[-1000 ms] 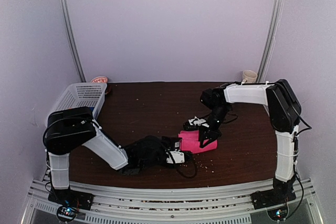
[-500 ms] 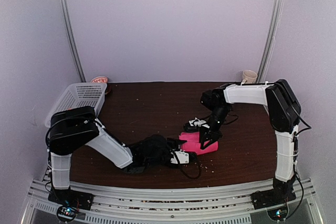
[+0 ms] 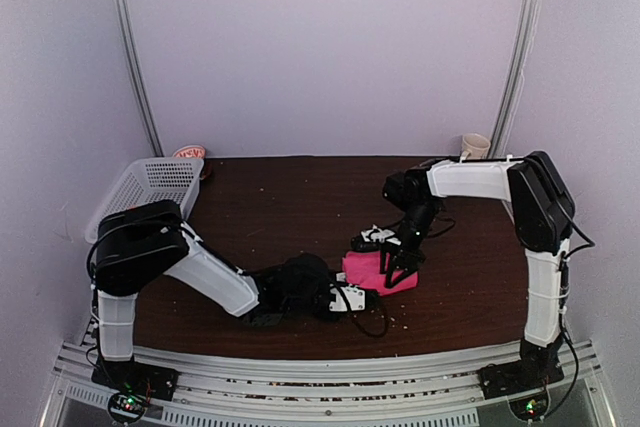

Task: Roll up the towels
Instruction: Roll the towel at the center of the board.

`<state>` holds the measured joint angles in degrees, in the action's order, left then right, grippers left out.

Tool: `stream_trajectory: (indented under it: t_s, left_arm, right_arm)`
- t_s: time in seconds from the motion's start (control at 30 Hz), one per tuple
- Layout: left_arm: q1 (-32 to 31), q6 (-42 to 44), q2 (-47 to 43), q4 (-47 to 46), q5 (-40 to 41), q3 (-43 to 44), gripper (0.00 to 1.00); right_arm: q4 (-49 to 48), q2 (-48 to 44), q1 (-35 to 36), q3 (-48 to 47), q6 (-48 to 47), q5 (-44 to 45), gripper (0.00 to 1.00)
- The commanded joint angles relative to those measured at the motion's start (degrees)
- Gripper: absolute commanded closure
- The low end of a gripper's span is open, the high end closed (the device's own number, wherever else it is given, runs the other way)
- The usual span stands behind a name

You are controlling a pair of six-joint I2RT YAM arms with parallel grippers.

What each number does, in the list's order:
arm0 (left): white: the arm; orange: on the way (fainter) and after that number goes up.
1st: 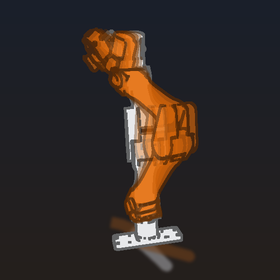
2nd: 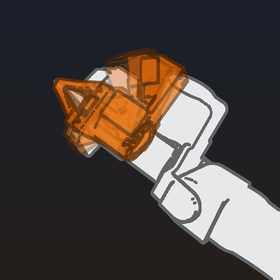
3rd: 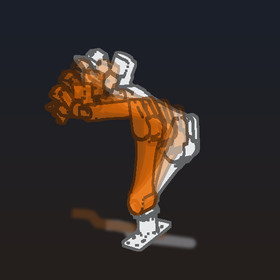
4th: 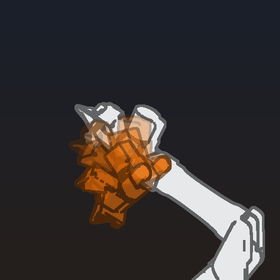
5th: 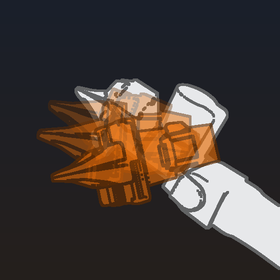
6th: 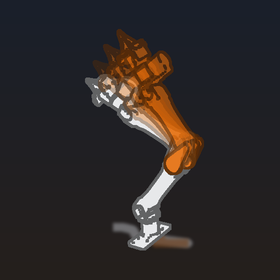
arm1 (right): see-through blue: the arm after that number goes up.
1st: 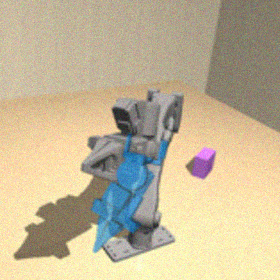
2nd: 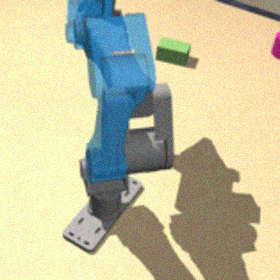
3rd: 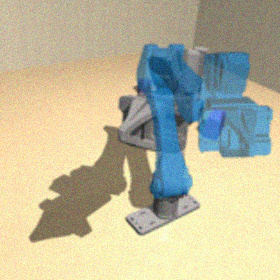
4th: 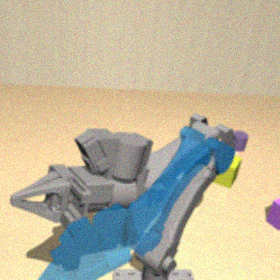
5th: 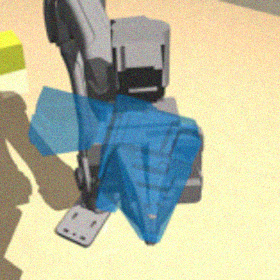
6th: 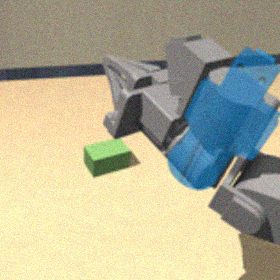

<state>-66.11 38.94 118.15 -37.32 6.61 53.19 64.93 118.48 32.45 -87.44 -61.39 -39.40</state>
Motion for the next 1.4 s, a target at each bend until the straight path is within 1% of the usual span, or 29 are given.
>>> stream_trajectory:
  t_s: [0.0, 0.23, 0.37, 0.47, 0.6, 0.73, 0.83, 1.13, 1.37]
  left_arm:
    - [0.1, -6.7, -0.2, 8.6, -3.3, 2.6, 1.0]
    - [1.6, -17.7, 1.0, 17.7, -4.8, 7.2, 1.0]
    - [2.5, -22.6, 2.1, 22.3, -7.5, 10.4, 1.0]
    - [3.6, -26.3, 2.4, 24.4, -11.0, 12.5, 1.0]
    - [5.9, -30.4, 2.9, 26.9, -16.7, 15.0, 1.0]
    - [8.6, -33.8, 5.0, 31.3, -22.9, 19.3, 1.0]
    - [10.3, -35.8, 7.1, 34.4, -26.1, 22.4, 1.0]
    - [13.9, -41.2, 10.7, 37.1, -34.0, 27.0, 1.0]
    - [16.8, -45.2, 13.5, 36.7, -42.7, 28.6, 1.0]
  right_arm:
    - [-1.5, -5.7, 0.2, 2.2, -0.8, 3.4, 0.48]
    - [-9.7, -16.1, -0.2, 10.0, -2.0, 8.8, 0.31]
    - [-15.5, -22.3, -1.1, 16.3, -3.9, 9.4, 0.27]
    - [-20.4, -26.5, -1.9, 21.6, -4.8, 8.8, 0.27]
    - [-28.4, -31.5, -2.5, 28.3, -6.2, 8.5, 0.3]
    - [-37.8, -35.1, -2.5, 35.4, -7.9, 9.3, 0.32]
    - [-43.5, -37.1, -2.5, 39.3, -10.0, 9.9, 0.32]
    - [-54.8, -37.0, -1.9, 43.8, -13.6, 13.3, 0.31]
    - [-59.6, -35.3, -1.1, 45.3, -16.4, 15.6, 0.32]
